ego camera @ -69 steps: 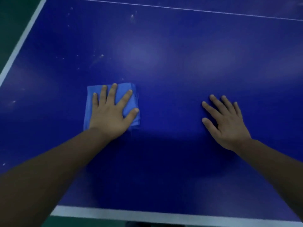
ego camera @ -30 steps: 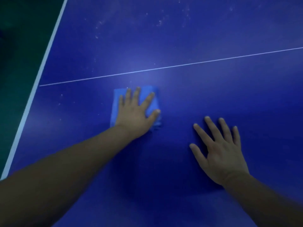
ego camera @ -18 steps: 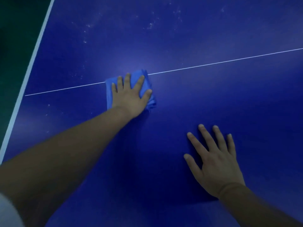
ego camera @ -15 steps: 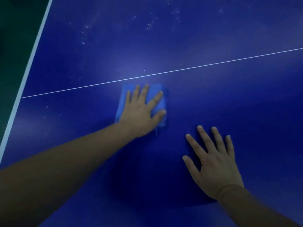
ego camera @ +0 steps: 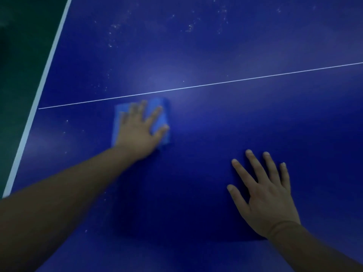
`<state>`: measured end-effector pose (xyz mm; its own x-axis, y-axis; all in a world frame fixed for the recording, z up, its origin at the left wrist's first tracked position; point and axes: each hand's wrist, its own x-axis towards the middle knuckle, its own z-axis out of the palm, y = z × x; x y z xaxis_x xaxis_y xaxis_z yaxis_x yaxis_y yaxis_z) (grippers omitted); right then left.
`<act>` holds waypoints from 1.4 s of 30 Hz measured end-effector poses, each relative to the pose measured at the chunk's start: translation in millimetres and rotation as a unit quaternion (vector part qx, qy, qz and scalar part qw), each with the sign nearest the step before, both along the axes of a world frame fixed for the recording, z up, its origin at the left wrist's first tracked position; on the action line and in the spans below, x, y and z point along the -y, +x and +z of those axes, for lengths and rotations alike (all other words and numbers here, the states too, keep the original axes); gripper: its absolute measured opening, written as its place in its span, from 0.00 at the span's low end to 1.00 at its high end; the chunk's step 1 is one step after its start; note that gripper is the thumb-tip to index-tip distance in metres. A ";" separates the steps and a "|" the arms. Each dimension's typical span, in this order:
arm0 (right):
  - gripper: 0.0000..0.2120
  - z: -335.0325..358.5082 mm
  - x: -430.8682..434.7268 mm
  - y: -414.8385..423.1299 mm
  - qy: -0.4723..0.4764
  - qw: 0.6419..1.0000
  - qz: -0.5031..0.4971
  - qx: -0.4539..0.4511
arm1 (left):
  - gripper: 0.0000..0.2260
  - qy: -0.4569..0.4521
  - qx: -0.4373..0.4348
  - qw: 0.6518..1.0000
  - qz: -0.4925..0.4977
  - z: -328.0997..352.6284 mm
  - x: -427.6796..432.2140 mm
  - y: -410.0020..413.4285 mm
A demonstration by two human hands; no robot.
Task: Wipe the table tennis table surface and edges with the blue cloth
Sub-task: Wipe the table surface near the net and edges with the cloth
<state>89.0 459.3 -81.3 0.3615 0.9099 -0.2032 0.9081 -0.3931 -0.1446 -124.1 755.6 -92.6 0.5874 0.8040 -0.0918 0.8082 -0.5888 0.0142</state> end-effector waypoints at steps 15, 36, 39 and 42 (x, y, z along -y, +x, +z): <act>0.32 -0.1 -0.9 0.3 0.010 1.000 -0.003 0.001 | 0.37 -0.048 -0.019 0.991 0.126 16.1 -15.9 -25.8; 0.37 0.4 1.5 -5.1 0.026 0.993 -0.117 -0.002 | 0.34 -0.034 -0.007 0.999 -0.018 8.1 121.5 53.1; 0.37 0.2 2.3 -6.6 0.017 0.990 -0.140 0.004 | 0.31 -0.035 0.040 0.986 -0.160 7.1 192.6 22.6; 0.35 -2.6 0.2 -6.4 0.007 0.992 -0.124 0.015 | 0.30 -0.045 0.049 0.965 -0.252 1.2 216.3 5.2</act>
